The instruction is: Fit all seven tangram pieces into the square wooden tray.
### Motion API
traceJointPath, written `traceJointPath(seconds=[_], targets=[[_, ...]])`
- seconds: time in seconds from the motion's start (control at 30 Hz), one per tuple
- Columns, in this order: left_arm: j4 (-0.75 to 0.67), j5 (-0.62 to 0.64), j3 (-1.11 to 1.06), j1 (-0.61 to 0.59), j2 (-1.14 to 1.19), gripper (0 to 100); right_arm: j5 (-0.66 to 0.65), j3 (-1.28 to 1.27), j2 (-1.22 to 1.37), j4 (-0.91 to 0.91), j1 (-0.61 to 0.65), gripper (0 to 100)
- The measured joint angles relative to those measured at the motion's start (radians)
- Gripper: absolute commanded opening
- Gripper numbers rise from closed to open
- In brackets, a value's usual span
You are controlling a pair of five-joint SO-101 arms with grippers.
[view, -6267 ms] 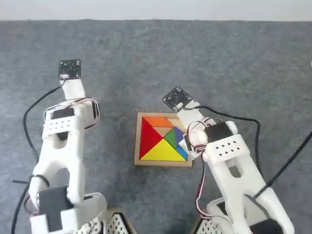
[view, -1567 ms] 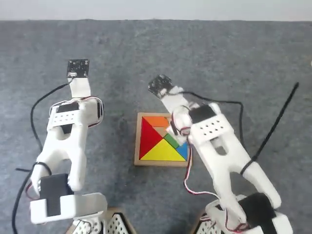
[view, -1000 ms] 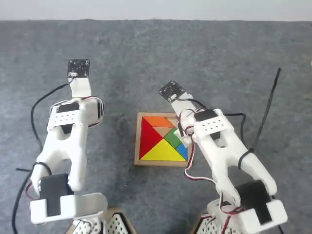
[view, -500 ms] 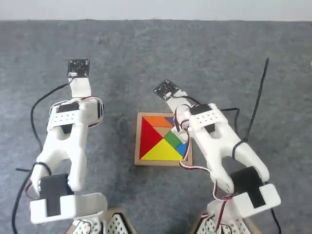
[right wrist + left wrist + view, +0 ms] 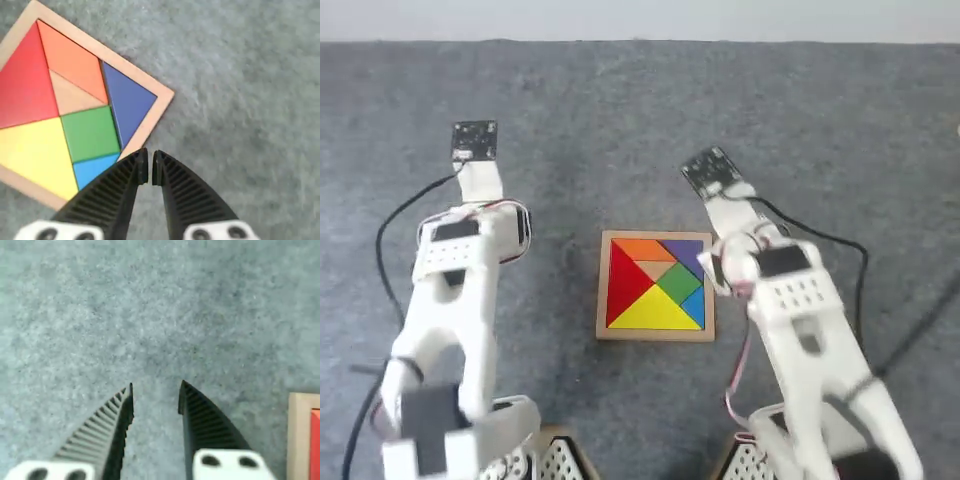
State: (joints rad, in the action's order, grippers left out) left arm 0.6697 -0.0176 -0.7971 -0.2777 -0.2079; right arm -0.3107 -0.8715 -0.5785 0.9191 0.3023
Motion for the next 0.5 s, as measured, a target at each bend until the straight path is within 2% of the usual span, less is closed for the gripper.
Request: traceJointPath(seconds=[0.23, 0.5], targets=[[-0.089, 0.006, -0.315, 0.025, -0.433, 15, 0.003, -0.215, -0.264, 0.046, -0.163, 1.0], [-0.095, 0.006, -0.628, 0.074, -0.930, 15, 0.003, -0.463, -0.611, 0.084, -0.192, 0.7]])
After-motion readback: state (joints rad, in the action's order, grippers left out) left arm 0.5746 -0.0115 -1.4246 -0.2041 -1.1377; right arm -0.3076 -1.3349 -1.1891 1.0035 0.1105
